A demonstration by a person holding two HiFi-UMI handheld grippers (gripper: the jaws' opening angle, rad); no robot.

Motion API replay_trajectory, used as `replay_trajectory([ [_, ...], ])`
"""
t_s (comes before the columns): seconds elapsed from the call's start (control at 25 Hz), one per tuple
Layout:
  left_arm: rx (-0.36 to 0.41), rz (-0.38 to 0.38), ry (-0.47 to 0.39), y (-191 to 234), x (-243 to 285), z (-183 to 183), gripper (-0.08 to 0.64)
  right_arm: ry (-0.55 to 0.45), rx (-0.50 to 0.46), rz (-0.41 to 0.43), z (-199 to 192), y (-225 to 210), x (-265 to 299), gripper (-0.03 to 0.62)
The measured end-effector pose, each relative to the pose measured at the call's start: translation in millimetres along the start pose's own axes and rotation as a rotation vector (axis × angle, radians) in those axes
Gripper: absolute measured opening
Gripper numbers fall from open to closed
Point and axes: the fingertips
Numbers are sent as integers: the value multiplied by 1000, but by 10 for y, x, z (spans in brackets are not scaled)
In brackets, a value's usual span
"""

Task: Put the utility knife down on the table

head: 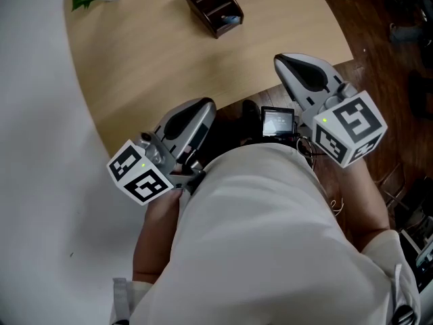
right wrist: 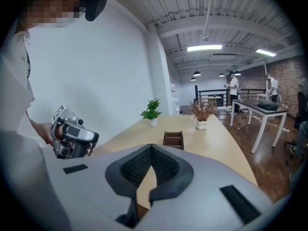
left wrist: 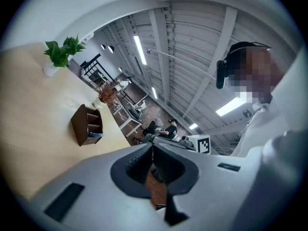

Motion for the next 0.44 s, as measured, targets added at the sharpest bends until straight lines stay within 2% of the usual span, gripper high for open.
replay_trajectory([
  [0.44,2,12,-3,16,-18,-4,5,5,-12,8,-10,-27,42,2],
])
Point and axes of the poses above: the fingertips, and each gripper's own axes: x forward along the fingers, y to its left, z out of its top, and after that the axes turned 11 degrees about z, right-handed
